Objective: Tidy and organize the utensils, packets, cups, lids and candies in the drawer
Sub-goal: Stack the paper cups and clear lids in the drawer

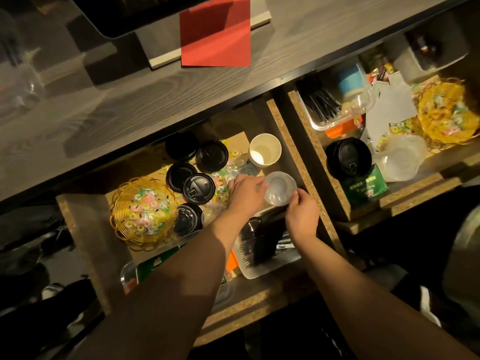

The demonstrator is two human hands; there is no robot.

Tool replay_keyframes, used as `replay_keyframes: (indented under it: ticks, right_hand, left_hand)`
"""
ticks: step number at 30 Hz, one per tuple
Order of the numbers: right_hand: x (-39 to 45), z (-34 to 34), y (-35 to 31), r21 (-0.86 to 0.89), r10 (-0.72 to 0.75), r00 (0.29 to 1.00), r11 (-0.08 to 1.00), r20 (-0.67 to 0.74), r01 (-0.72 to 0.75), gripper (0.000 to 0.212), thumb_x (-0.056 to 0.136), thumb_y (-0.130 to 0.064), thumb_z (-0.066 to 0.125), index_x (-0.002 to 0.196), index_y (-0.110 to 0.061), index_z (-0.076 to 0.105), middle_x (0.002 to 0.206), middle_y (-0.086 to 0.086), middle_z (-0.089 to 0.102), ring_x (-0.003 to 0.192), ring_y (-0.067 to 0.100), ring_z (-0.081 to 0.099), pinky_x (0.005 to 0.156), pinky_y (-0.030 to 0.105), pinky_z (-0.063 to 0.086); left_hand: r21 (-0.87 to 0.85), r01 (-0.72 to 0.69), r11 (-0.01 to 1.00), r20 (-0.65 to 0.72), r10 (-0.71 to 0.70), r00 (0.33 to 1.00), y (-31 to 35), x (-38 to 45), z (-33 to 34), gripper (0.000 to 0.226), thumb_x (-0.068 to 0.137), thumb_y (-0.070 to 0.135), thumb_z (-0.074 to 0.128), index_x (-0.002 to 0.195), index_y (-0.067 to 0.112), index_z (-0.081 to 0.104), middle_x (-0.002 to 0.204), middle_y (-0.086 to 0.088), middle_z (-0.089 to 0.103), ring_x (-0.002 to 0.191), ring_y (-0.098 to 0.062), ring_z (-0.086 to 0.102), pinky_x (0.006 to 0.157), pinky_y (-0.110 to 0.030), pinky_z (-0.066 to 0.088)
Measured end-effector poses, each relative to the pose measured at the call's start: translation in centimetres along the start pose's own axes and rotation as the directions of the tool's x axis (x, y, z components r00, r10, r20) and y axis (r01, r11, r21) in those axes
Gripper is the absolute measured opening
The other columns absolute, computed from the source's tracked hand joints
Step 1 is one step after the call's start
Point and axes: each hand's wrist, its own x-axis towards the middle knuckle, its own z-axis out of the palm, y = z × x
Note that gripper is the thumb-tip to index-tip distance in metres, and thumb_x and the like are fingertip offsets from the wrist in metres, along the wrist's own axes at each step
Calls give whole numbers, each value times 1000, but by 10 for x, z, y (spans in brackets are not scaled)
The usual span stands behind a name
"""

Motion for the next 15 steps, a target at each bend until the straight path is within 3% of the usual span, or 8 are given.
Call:
replay_keyframes:
  ticks: [4,8,11,15]
  right_hand:
    - [5,6,-7,-46,66,996,997,-65,-69,30,102,-16,45,87,-5,68,75,4,62,69,20,56,64,28,35]
    - [9,14,-8,-8,109,990,994,-94,-110,30,102,-19,47,93,-4,72,82,10,69,74,20,60,67,29,39]
    - [9,20,-8,45,122,987,992,-102,-118,28,101,-17,48,91,-5,71,81,10,69,76,24,63,68,31,43]
    - [14,23,-11,3,215,969,976,-120,-216,29,102,-19,47,108,-5,72,98,14,72,93,30,66,73,29,41]
  left_hand:
    - [59,-13,998,14,12,1000,-4,12,4,35,106,33,42,122,22,71,116,-4,70,124,-27,42,98,-32,20]
    - [55,-9,998,23,8,1000,-6,21,6,32,106,30,44,120,21,71,118,-10,69,124,-31,43,102,-36,24]
    - [-12,-5,1000,-8,5,1000,-12,23,7,30,104,27,49,127,23,69,124,-11,68,128,-32,43,100,-30,23]
    - [-1,-1,1000,-1,1,1000,-18,25,13,28,101,33,54,123,27,72,115,-12,72,120,-34,51,95,-30,26]
